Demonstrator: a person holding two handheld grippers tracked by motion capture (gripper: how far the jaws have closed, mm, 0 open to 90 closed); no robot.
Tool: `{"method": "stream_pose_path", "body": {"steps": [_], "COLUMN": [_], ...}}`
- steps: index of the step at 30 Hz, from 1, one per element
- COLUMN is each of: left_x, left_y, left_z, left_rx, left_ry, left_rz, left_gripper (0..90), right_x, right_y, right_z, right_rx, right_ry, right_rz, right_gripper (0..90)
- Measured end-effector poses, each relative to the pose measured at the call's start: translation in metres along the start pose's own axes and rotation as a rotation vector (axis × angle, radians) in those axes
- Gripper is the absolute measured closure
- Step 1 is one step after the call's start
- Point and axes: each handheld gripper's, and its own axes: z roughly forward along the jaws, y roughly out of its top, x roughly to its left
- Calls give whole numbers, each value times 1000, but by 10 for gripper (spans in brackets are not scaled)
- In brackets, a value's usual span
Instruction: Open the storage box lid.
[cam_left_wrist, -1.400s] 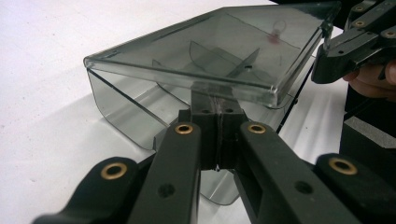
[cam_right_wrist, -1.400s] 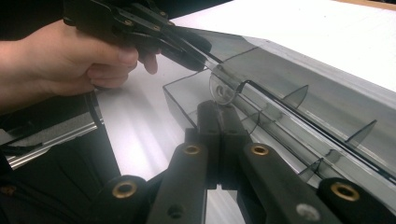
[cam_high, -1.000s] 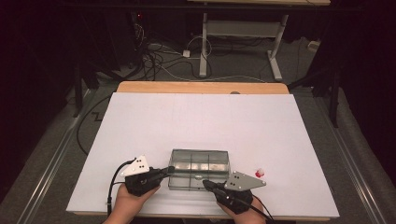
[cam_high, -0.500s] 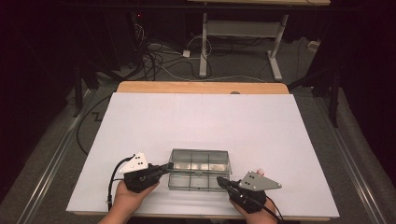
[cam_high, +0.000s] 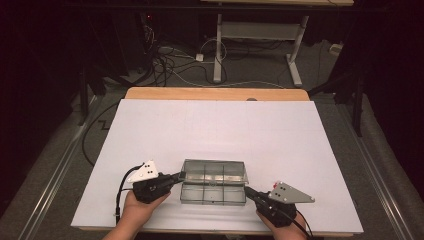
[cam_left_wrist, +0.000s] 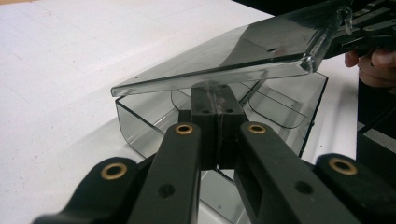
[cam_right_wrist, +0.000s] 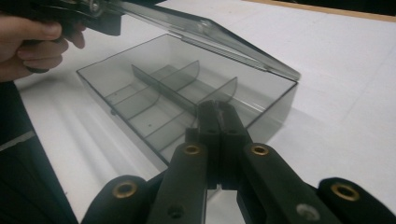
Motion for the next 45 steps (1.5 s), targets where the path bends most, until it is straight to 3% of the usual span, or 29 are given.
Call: {"method": "stream_pose_path", "body": {"steps": [11,20,31,37,45], "left_x": [-1,-1,3,5,4], "left_y": [-1,-3,2,6,10], "left_z": [-1,5,14,17,26], "left_rx": [2,0,-8,-12,-12], "left_ry": [4,12,17,15,8], "left_rz": [10,12,30,28,33], "left_gripper": [875,875,875,875,876], "right_x": [-16,-31,-50,-58,-64], "right_y": [1,12,28,40,47], "right_z": [-2,5,33,42,52], "right_rx": [-10,-42,-31,-42,-53], "right_ry": [-51,-78,-106,-96,-120], "right_rz": [12,14,-3,5,27], "right_gripper": [900,900,900,900,900]}}
